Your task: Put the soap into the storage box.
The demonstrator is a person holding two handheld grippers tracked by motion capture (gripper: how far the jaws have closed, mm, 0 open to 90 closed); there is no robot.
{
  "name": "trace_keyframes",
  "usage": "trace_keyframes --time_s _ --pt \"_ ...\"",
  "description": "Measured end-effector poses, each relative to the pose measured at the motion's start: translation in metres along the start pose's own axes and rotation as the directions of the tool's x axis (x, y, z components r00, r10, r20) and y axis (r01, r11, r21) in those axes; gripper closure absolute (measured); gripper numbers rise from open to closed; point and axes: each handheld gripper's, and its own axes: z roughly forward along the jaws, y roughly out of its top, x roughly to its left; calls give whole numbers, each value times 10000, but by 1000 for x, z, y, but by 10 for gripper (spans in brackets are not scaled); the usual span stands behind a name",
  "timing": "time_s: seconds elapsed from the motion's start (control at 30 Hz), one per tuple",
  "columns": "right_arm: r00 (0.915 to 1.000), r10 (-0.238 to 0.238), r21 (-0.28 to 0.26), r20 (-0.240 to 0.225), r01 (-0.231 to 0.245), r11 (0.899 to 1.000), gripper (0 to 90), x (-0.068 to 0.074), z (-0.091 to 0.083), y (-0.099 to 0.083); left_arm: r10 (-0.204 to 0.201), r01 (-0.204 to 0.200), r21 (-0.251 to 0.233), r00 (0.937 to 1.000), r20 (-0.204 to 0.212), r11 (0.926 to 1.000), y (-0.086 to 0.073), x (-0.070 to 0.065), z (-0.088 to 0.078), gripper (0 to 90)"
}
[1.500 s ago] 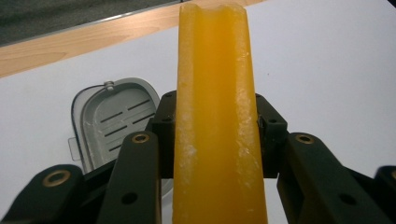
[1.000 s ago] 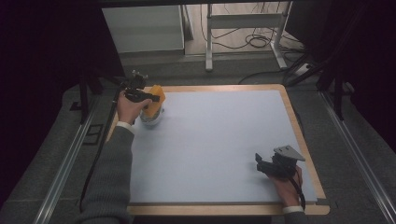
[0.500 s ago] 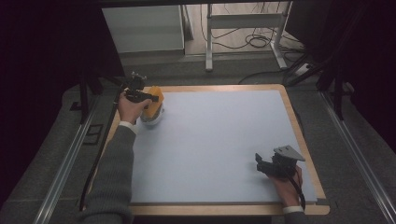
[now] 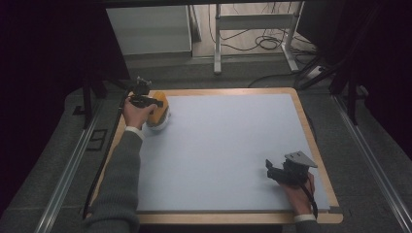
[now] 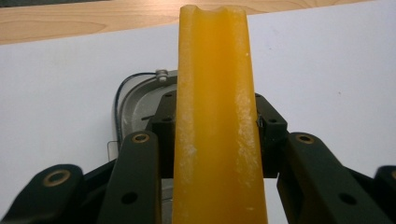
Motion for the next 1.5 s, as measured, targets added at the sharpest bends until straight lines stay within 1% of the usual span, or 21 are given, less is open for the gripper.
trace_keyframes --time_s 0.23,0.3,0.4,0.5,0.67,0.7,0.73,0.8,0.83,0.9,0.93,0.97,1.1,1.13,1.2,1.23,1.27,1.37,1.4,1.43,1.5 --pt "10000 4 -12 6 -4 10000 75 0 0 0 -336 336 -51 9993 -142 9994 -3 7 6 612" --pt "10000 3 -11 7 -3 10000 75 0 0 0 -318 319 -4 9991 -293 9995 -4 7 9 612" --pt "10000 -2 -9 9 2 10000 75 0 0 0 -328 329 27 9990 -306 9995 -5 8 10 612" --pt "10000 -14 -6 15 14 10000 75 0 0 0 -505 504 -39 9983 -279 9987 -6 10 14 612" --pt "10000 -10 -14 10 10 10000 75 0 0 0 -349 355 132 9985 -417 9993 -8 11 19 607" --pt "10000 -11 -12 9 11 10000 75 0 0 0 -404 397 -192 9985 -377 9990 -9 11 16 600" --pt "10000 -11 -12 9 11 10000 75 0 0 0 -404 397 -192 9985 -377 9990 -9 11 16 561" --pt "10000 -22 -2 -2 22 10000 75 0 0 0 -96 71 -357 9975 -704 9993 -6 8 10 451" --pt "10000 -35 7 -1 35 10000 75 0 0 0 -96 71 -357 9975 -704 9993 -6 8 10 407" --pt "10000 -27 -5 12 27 10000 75 1 0 0 279 -365 -602 9901 -1376 9975 -6 7 1 347" --pt "10000 -26 -12 9 26 10000 75 1 0 0 279 -365 -602 9901 -1376 9975 -6 7 1 334" --pt "10000 -26 -14 13 26 10000 75 1 0 0 570 -665 -527 9846 -1655 9964 -8 7 -6 319" --pt "10000 -87 17 38 87 10000 75 1 0 0 706 -823 -738 9863 -1493 9939 -10 6 -15 285" --pt "9999 -102 10 47 102 9999 75 1 0 0 686 -800 -848 9891 -1300 9932 -12 6 -20 278" --pt "9999 -106 -5 59 106 9999 74 1 0 0 707 -825 -937 9899 -1228 9922 -13 5 -22 266" --pt "9999 -101 1 60 101 9999 75 1 0 0 784 -886 -1060 9922 -967 9904 -15 4 -27 264" --pt "9999 -104 -3 64 104 9999 75 1 0 0 784 -886 -1060 9922 -967 9904 -15 4 -27 259" --pt "9999 -104 0 64 104 9999 75 1 0 0 886 -903 -1275 9959 -190 9877 -22 0 -37 267" --pt "9999 -104 0 64 104 9999 75 1 0 0 886 -903 -1275 9959 -190 9877 -22 0 -37 267" --pt "10000 -71 4 45 71 10000 75 1 0 0 913 -892 -1314 9958 94 9873 -26 0 -42 269" --pt "9999 -91 8 53 91 10000 75 1 0 0 998 -969 -1307 9949 164 9867 -29 0 -44 271"
